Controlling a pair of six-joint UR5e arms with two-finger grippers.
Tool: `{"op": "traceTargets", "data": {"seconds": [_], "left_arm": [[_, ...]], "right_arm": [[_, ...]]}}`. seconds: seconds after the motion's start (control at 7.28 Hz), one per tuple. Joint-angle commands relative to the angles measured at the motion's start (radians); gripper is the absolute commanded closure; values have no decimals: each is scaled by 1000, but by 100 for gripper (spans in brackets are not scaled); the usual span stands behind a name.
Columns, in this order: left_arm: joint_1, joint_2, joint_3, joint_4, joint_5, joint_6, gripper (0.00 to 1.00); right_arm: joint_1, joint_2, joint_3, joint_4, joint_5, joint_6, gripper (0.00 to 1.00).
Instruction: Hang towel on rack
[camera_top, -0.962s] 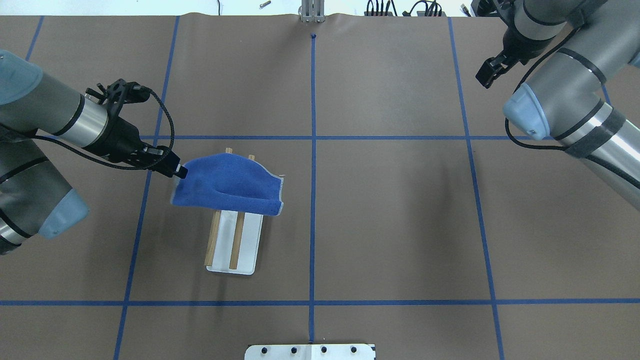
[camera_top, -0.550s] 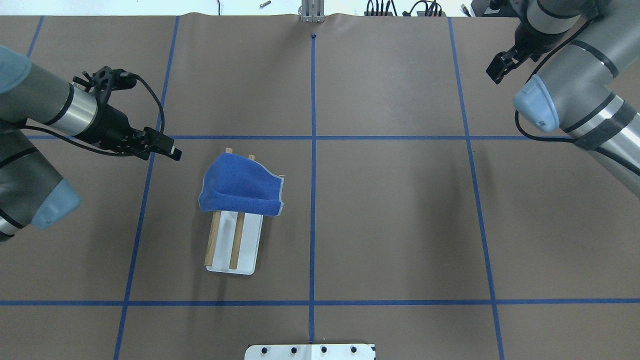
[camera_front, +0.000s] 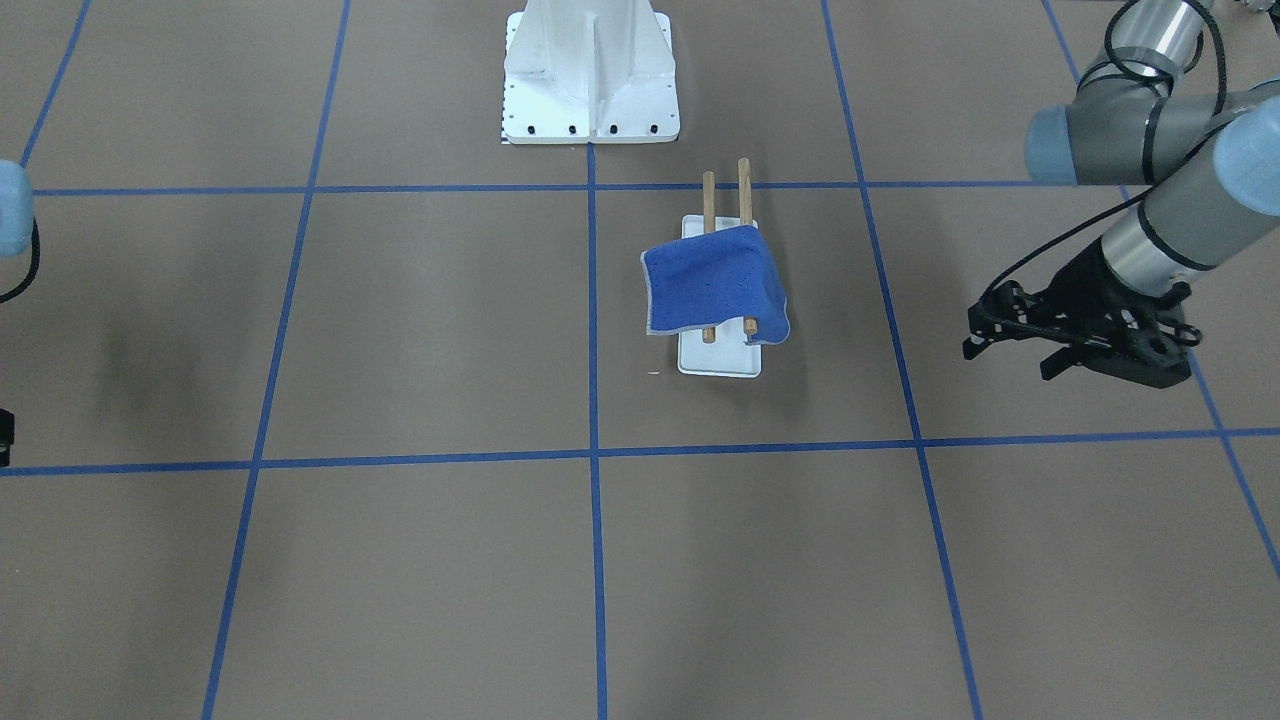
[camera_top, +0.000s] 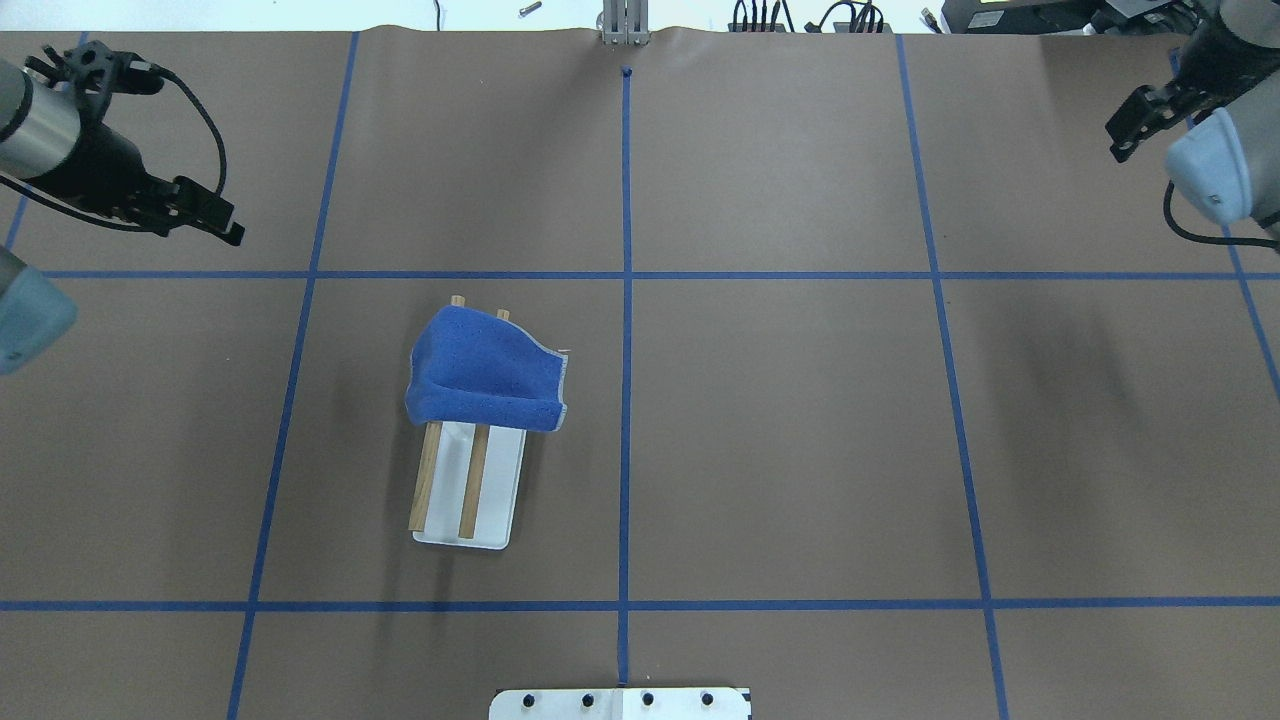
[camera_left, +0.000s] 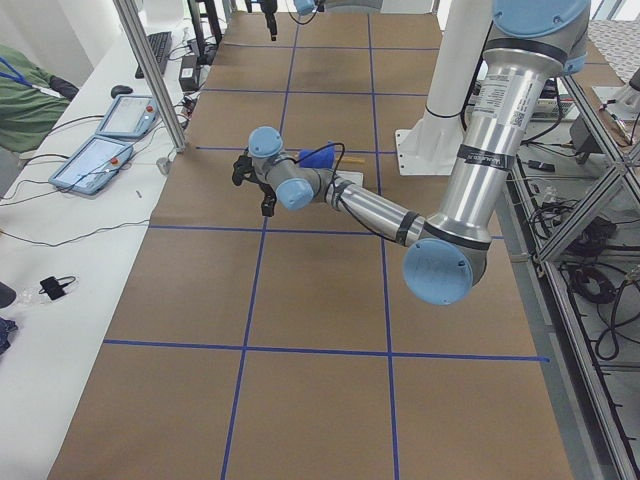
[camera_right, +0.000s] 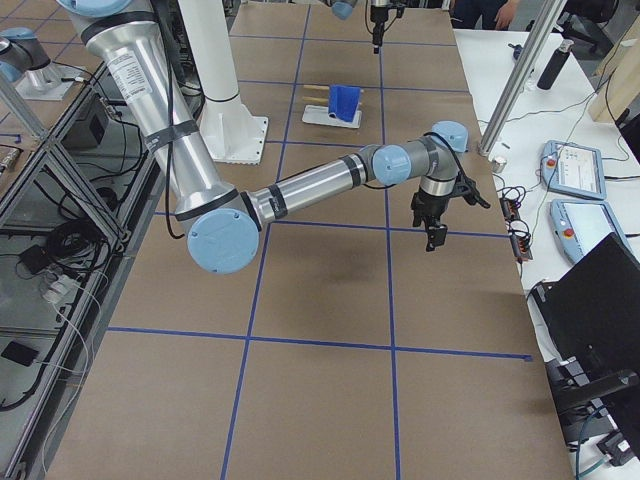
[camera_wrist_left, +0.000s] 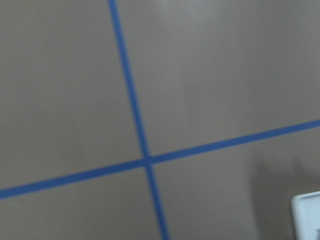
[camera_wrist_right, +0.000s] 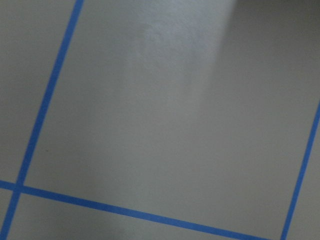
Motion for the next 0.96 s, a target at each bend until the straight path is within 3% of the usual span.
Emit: {"op": "traceTargets", "data": {"seconds": [0.0,0.27,0.69,0.82], "left_arm": [[-149,17,14,200,50,247,2],[-251,185,57,210,48,398,2],[-375,219,80,202,22,405,2],[-415,224,80,207,-38,406,2]], "right_arm": [[79,-135,5,2,-11,-72,0],[156,-201,5,2,-11,-72,0],[219,-259,40,1,50,-63,0],[244,-278,57,1,92,-63,0]]}}
